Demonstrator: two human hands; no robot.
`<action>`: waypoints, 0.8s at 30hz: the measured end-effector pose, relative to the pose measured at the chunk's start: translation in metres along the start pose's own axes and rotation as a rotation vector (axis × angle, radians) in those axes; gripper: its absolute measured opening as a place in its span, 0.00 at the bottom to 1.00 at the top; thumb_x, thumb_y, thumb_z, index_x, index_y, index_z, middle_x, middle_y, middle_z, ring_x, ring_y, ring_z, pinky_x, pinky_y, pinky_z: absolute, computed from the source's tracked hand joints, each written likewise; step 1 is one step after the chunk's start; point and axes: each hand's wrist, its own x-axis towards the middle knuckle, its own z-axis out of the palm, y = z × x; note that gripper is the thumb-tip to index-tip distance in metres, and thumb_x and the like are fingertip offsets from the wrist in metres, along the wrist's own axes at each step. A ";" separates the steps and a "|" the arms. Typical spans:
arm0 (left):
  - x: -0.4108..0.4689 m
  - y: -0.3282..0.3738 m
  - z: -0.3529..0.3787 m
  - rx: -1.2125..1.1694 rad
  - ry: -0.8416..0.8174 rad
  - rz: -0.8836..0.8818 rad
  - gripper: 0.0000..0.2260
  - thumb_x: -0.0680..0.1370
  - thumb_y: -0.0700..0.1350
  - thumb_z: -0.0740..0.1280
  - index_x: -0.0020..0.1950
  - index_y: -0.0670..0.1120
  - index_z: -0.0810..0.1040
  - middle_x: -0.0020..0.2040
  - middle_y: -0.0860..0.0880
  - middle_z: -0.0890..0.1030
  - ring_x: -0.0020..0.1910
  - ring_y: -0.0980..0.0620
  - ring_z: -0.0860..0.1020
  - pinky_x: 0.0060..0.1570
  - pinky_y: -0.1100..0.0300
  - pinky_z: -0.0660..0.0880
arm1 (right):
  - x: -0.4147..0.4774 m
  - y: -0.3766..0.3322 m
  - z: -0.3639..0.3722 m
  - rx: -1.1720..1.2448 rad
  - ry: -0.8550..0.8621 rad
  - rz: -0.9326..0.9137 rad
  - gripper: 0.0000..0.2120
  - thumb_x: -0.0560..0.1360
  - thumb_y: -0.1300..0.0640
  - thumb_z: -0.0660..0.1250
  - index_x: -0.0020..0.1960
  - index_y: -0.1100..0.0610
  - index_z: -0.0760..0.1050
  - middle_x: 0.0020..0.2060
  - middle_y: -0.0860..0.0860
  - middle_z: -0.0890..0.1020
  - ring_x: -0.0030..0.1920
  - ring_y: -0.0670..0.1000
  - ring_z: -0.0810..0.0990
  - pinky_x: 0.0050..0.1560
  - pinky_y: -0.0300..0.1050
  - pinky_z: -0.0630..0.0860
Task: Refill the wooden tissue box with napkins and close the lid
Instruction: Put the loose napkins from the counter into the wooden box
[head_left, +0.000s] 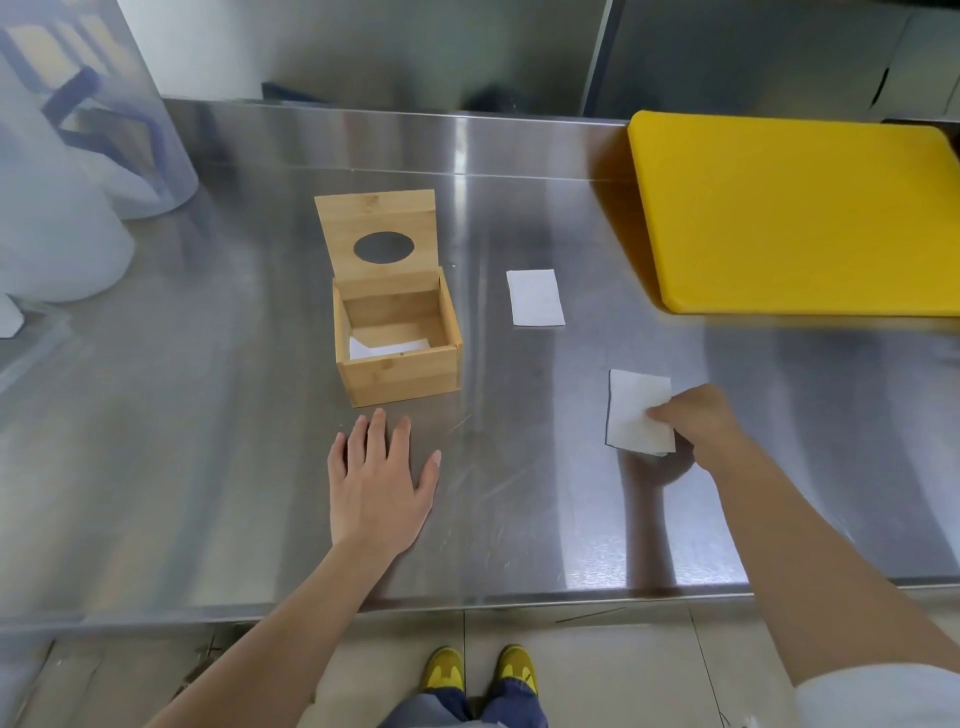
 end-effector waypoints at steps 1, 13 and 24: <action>0.000 0.000 0.000 0.002 -0.002 -0.001 0.24 0.77 0.58 0.56 0.68 0.45 0.69 0.71 0.41 0.67 0.71 0.41 0.62 0.70 0.44 0.55 | -0.001 0.000 -0.001 0.001 -0.008 0.005 0.10 0.70 0.68 0.70 0.50 0.68 0.74 0.46 0.60 0.77 0.48 0.60 0.75 0.49 0.54 0.74; 0.001 -0.001 0.000 0.015 0.000 0.008 0.24 0.77 0.59 0.56 0.67 0.45 0.69 0.70 0.40 0.68 0.70 0.41 0.63 0.69 0.43 0.57 | -0.018 -0.024 0.003 0.128 -0.143 -0.100 0.08 0.70 0.67 0.69 0.49 0.66 0.75 0.51 0.65 0.78 0.53 0.62 0.77 0.46 0.50 0.71; 0.003 -0.002 0.000 0.016 -0.020 0.015 0.25 0.77 0.60 0.53 0.68 0.46 0.68 0.71 0.41 0.68 0.71 0.41 0.62 0.70 0.44 0.55 | -0.017 -0.021 0.005 -0.011 -0.160 -0.102 0.03 0.71 0.69 0.68 0.40 0.64 0.78 0.42 0.58 0.79 0.40 0.55 0.77 0.44 0.46 0.72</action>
